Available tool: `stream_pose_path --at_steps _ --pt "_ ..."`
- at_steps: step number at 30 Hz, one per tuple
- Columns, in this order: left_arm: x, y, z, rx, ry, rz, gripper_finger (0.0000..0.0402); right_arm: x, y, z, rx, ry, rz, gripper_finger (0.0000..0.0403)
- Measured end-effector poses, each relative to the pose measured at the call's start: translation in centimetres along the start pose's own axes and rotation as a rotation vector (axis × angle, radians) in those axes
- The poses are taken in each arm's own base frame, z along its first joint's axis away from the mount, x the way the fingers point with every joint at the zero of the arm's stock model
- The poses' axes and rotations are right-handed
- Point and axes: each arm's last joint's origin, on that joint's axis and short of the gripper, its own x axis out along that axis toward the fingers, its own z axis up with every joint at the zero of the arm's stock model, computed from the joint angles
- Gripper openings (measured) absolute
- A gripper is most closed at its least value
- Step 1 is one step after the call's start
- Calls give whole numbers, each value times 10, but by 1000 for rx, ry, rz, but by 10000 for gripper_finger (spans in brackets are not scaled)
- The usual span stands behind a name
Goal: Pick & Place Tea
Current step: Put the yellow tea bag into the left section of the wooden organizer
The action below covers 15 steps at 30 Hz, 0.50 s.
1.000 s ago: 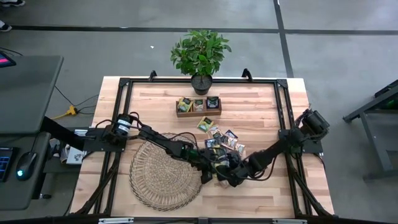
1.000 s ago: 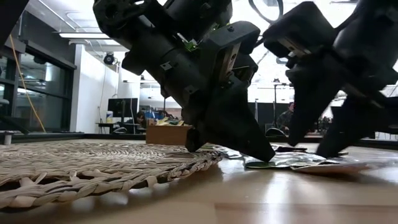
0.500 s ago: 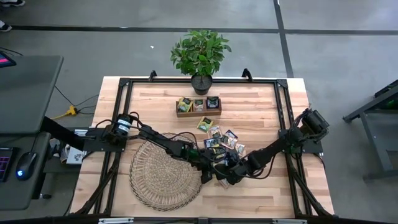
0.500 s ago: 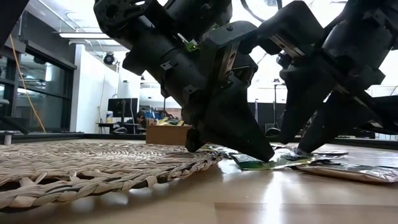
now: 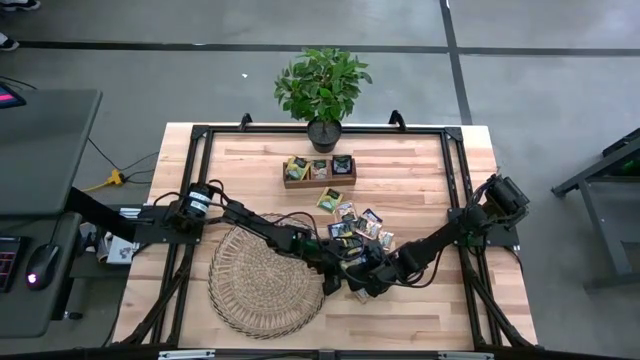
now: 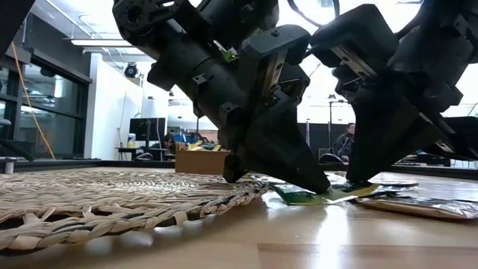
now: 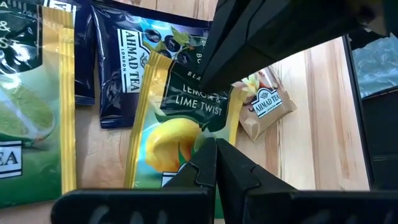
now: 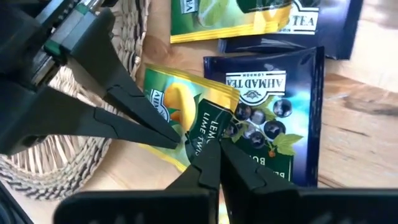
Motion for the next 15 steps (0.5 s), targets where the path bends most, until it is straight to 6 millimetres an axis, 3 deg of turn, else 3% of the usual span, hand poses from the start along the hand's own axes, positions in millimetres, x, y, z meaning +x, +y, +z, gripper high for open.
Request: stream_pose_path --at_steps 15 --pt "-38 -13 30 15 19 -206 0 -11 3 -7 -120 21 35 1"
